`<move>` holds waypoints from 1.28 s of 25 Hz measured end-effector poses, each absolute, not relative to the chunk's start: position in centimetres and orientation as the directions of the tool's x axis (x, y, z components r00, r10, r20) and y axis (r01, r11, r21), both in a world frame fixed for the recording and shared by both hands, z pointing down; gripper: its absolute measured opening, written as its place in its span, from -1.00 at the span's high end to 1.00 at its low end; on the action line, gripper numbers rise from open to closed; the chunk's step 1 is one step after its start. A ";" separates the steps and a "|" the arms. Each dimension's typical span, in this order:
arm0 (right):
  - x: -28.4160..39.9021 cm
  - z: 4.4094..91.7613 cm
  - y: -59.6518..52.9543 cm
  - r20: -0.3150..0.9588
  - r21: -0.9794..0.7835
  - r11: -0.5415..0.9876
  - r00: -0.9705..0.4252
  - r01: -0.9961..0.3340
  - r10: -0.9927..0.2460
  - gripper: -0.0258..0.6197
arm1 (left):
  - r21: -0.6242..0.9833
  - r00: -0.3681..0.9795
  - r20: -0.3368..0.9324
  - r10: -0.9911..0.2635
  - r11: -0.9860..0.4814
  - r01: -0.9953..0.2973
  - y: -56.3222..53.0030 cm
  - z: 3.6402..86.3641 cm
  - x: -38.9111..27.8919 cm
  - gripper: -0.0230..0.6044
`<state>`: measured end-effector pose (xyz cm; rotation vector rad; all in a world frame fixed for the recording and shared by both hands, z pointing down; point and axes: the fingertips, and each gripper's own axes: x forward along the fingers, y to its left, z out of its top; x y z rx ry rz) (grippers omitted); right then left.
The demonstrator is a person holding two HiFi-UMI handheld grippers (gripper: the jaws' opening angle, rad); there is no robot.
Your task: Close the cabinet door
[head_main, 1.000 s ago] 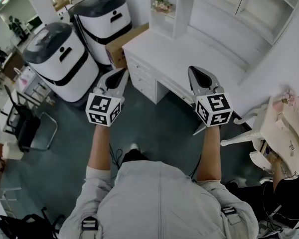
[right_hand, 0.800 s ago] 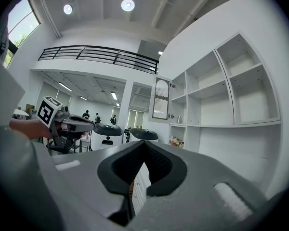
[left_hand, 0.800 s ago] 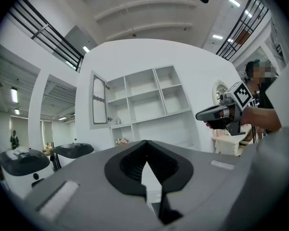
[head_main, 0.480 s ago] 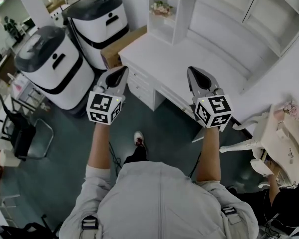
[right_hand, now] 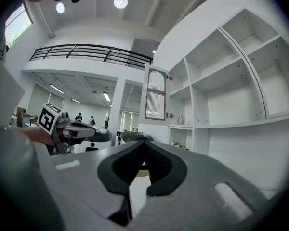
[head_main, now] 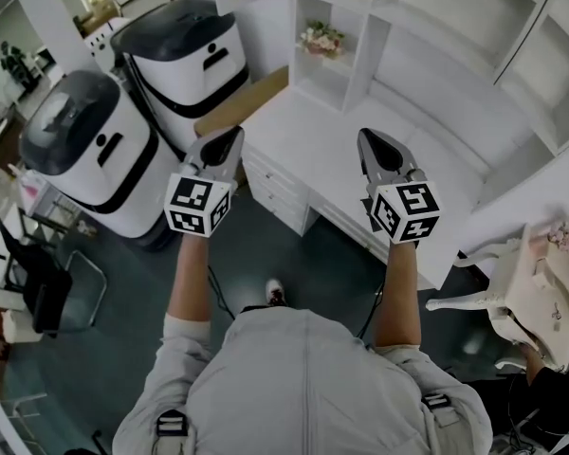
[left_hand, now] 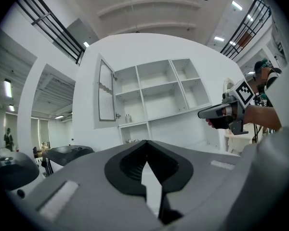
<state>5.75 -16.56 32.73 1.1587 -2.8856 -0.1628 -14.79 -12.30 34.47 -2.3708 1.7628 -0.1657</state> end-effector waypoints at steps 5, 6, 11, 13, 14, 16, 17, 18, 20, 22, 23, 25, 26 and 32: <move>2.6 32.5 -20.3 -0.014 0.092 0.710 -0.714 -0.698 -0.700 0.92 | -0.191 0.303 -0.009 -0.953 -0.296 -0.936 -16.5 34.8 -18.3 0.87; 2.1 32.5 -20.9 -0.013 0.092 0.705 -0.709 -0.703 -0.705 0.92 | -0.185 0.305 -0.005 -0.952 -0.299 -0.936 -17.2 34.9 -18.9 0.87; 0.6 32.1 -23.9 -0.042 0.030 0.675 -0.675 -0.738 -0.736 0.92 | -0.156 0.305 0.006 -0.952 -0.303 -0.940 -20.2 35.3 -21.6 0.87; 0.1 31.7 -24.9 -0.058 0.015 0.674 -0.673 -0.739 -0.737 0.92 | -0.143 0.304 0.007 -0.953 -0.302 -0.943 -21.5 35.2 -22.5 0.87; -0.2 31.5 -25.3 -0.061 0.022 0.675 -0.675 -0.738 -0.736 0.92 | -0.135 0.302 0.007 -0.953 -0.300 -0.944 -22.2 35.2 -23.0 0.87; -0.9 31.2 -26.3 -0.057 0.038 0.682 -0.683 -0.731 -0.729 0.92 | -0.121 0.296 0.004 -0.955 -0.294 -0.948 -23.5 34.9 -24.1 0.86; -1.3 31.0 -26.9 -0.055 0.041 0.687 -0.689 -0.725 -0.723 0.92 | -0.115 0.291 -0.001 -0.957 -0.289 -0.950 -24.2 34.6 -24.6 0.82; -1.7 30.8 -27.5 -0.053 0.040 0.694 -0.695 -0.719 -0.717 0.92 | -0.111 0.286 -0.006 -0.958 -0.284 -0.952 -25.0 34.2 -25.1 0.79; -2.4 30.5 -28.9 -0.053 0.037 0.708 -0.709 -0.705 -0.703 0.92 | -0.109 0.276 -0.018 -0.961 -0.272 -0.956 -26.7 33.4 -25.9 0.76; -3.3 30.1 -30.5 -0.056 0.024 0.724 -0.724 -0.689 -0.687 0.92 | -0.114 0.265 -0.030 -0.964 -0.260 -0.959 -28.6 32.5 -26.7 0.71; -3.7 29.9 -31.3 -0.061 0.009 0.733 -0.732 -0.680 -0.678 0.92 | -0.119 0.261 -0.034 -0.965 -0.255 -0.960 -29.5 32.0 -27.0 0.68; -4.6 29.4 -33.2 -0.069 -0.015 0.750 -0.747 -0.662 -0.661 0.92 | -0.131 0.253 -0.039 -0.967 -0.246 -0.960 -31.4 31.1 -27.8 0.61; -5.1 29.1 -34.3 -0.068 -0.011 0.755 -0.752 -0.656 -0.655 0.92 | -0.137 0.248 -0.041 -0.968 -0.241 -0.961 -32.4 30.6 -28.3 0.55; -7.7 28.4 -40.4 -0.047 0.014 0.790 -0.790 -0.613 -0.612 0.92 | -0.126 0.177 -0.063 -0.982 -0.168 -0.978 -38.3 28.2 -31.4 0.47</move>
